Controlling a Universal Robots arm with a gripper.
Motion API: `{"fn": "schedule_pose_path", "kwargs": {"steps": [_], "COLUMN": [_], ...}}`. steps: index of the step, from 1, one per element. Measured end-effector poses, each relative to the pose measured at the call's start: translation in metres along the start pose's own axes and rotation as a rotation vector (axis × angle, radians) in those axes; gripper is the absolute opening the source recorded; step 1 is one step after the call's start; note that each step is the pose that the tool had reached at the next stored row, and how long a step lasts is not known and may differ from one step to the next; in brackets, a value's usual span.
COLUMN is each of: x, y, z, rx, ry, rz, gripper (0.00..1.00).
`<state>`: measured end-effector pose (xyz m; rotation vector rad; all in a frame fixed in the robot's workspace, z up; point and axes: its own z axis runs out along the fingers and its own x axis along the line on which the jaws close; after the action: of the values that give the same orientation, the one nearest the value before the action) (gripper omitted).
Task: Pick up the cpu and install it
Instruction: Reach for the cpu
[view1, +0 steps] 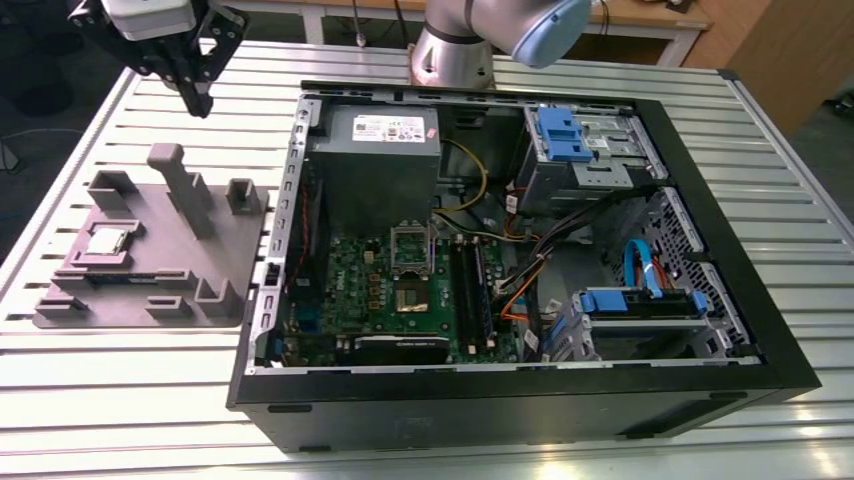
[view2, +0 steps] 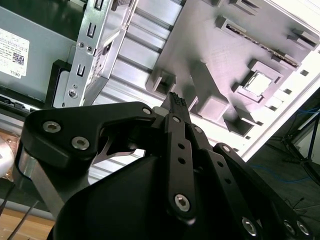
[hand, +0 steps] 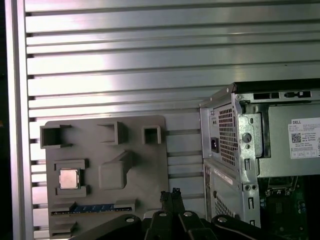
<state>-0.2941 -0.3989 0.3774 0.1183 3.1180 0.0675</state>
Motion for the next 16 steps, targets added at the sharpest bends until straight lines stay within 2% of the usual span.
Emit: {"fn": "schedule_pose_path", "kwargs": {"steps": [16], "x": [0.0068], "y": [-0.0006], "z": [0.0007], "rx": [0.0000], "ry": [0.0001], "rz": [0.000], "gripper": [0.10]}}
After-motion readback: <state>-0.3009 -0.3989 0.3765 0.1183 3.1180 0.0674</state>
